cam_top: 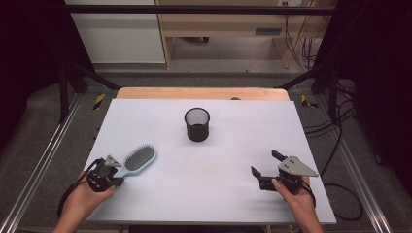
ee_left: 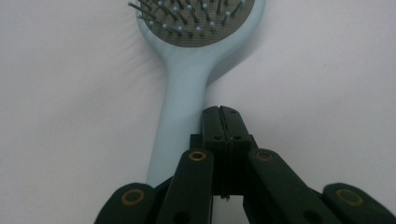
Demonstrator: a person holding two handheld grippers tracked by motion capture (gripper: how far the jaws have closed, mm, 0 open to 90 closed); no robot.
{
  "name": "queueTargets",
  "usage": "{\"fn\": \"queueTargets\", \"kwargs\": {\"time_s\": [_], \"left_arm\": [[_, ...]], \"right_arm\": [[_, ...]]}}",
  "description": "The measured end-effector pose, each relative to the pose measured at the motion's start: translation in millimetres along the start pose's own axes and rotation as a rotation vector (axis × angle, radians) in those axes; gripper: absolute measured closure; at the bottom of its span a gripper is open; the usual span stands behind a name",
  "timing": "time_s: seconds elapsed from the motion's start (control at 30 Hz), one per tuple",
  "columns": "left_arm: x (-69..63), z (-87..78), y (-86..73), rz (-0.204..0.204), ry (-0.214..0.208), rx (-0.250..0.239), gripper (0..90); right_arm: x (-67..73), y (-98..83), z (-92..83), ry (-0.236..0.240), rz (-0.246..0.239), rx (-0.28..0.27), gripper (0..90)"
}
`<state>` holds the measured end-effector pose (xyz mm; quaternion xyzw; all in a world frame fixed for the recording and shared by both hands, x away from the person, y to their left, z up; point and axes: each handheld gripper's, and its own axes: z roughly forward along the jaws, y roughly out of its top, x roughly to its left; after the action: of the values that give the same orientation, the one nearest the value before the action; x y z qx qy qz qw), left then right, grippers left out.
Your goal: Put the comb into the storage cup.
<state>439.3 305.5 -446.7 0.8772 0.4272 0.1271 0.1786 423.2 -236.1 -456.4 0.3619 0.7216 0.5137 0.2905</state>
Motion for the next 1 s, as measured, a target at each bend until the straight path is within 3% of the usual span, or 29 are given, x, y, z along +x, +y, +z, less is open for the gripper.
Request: {"fn": "queueTargets", "kwargs": {"time_s": [0.2, 0.33, 0.47, 0.63, 0.73, 0.87, 1.0], "left_arm": [[0.1, -0.2, 3.7, 0.040, -0.009, 0.024, 89.9], [-2.2, -8.6, 10.4, 0.061, -0.013, 0.009, 89.9], [-1.6, -23.5, 22.8, 0.092, 0.015, -0.001, 89.6], [7.1, -34.6, 36.5, 0.112, 0.059, 0.023, 85.1], [11.5, -34.4, 39.7, 0.119, 0.062, 0.029, 76.5], [14.9, -29.8, 40.4, 0.118, 0.071, 0.022, 57.2], [16.4, -24.2, 39.1, 0.089, 0.086, 0.029, 36.8]], "right_arm": [[-0.6, 0.1, -1.0, -0.003, 0.004, -0.002, 6.7], [-0.8, -0.3, -0.8, -0.004, 0.004, 0.001, 6.7], [-0.5, -0.4, -0.3, -0.004, 0.003, 0.001, 6.7], [-0.3, -0.4, -0.4, -0.001, 0.002, 0.001, 6.7], [-0.4, -0.5, -0.4, -0.001, 0.004, 0.002, 6.6], [-0.5, -0.7, 0.0, -0.001, 0.005, 0.003, 6.5], [0.2, -0.7, 0.2, 0.006, 0.002, 0.004, 6.4]]}}
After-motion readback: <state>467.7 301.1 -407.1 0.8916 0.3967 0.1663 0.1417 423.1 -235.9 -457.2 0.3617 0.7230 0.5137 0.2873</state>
